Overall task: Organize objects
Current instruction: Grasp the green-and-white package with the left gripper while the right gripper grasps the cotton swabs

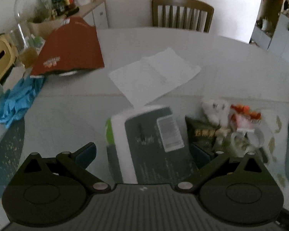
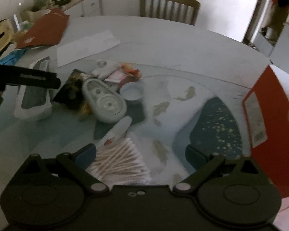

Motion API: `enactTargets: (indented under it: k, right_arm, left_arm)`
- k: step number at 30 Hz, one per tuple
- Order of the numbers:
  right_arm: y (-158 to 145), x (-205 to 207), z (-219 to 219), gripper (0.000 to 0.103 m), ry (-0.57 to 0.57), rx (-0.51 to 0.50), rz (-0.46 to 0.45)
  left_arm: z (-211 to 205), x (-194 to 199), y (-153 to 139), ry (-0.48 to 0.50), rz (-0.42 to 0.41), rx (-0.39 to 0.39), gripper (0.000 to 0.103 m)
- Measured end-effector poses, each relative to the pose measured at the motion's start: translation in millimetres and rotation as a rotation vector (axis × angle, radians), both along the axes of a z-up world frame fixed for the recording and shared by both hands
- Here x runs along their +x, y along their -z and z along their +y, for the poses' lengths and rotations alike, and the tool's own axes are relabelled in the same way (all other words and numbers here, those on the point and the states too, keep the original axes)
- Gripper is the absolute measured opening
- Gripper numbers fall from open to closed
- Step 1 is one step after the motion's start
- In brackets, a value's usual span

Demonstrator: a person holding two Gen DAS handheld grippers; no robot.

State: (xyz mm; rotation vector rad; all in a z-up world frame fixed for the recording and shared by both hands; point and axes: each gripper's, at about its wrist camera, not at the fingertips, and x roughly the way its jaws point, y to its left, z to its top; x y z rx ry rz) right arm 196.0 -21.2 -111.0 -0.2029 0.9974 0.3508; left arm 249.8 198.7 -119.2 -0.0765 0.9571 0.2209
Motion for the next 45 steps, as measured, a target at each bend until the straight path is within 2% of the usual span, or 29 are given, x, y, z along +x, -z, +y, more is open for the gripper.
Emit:
enactTargets:
  k: [7,10,15,20,23,27,29,31,34,37,45]
  right_arm:
    - [1,-8,-2,0.099,-0.096,0.073,0.041]
    - [-3,-13,-4,0.100,-0.147,0.107,0.037]
    - [-6,-18,-1,0.102,-0.261,0.111,0.046]
    - [5,-14,2,0.102,-0.273,0.090,0.081]
    - [11,-16,4,0.100,-0.291,0.086,0.099]
    - [17,-18,6,0.089,-0.301,0.077,0.116]
    - [18,-20,5,0.088,-0.301,0.076,0.116]
    - [17,-21,4,0.083,-0.304,0.076,0.114]
    - [17,-22,2,0.078,-0.308,0.070,0.108]
    - [16,-26,2,0.074,-0.304,0.040,0.095]
    - [4,-34,-17,0.070,-0.249,0.050,0.065]
  left_arm:
    - [19,-10,18,0.009,0.058,-0.075,0.103]
    - [20,-17,18,0.049,0.045,-0.072,0.103]
    - [21,-22,18,0.097,0.035,-0.063,0.103]
    - [26,-22,17,0.097,0.021,-0.085,0.102]
    - [25,-22,16,0.104,0.013,-0.081,0.096]
    - [22,-23,13,0.116,0.007,-0.068,0.081]
    - [23,-23,12,0.120,0.007,-0.082,0.077]
    - [23,-25,11,0.122,0.002,-0.080,0.064]
    - [22,-27,10,0.129,0.001,-0.081,0.055]
    - [20,-32,9,0.126,-0.003,-0.091,0.051]
    - [8,-52,0,0.140,-0.028,-0.120,0.039]
